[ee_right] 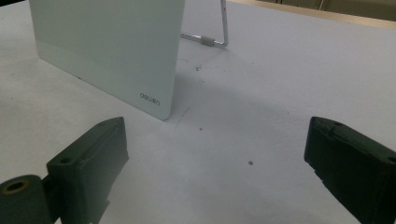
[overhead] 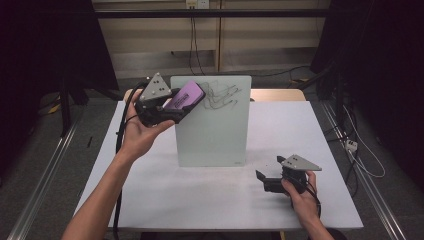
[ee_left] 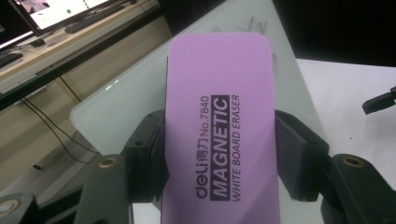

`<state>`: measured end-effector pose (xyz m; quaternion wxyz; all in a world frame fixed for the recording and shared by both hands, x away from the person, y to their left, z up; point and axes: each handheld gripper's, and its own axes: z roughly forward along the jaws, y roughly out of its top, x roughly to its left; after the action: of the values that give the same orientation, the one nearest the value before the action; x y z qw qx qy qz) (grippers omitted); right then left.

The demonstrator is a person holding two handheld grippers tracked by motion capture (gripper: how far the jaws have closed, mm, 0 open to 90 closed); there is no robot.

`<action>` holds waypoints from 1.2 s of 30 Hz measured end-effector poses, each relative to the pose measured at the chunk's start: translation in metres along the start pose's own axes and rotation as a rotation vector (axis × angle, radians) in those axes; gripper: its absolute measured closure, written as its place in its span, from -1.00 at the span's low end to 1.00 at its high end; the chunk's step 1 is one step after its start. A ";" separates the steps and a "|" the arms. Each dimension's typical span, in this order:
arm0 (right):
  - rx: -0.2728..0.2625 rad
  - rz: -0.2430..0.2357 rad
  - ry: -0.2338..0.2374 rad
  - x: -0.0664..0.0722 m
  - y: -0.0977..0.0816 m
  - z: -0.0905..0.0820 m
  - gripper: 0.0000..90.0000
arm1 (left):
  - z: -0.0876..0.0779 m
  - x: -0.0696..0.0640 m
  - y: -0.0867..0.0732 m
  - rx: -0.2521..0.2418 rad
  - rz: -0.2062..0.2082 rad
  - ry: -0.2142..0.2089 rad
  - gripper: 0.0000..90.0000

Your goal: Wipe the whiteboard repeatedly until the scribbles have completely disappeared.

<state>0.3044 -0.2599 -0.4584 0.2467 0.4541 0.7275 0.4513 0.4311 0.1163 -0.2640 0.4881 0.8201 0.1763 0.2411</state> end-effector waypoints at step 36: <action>0.001 -0.001 0.005 0.000 0.000 0.000 -0.86 | 0.017 0.004 0.013 0.053 0.151 0.073 -0.09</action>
<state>0.3044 -0.2597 -0.4584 0.2452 0.4528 0.7284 0.4520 0.4442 0.1002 -0.2587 0.4398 0.8344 0.1379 0.3023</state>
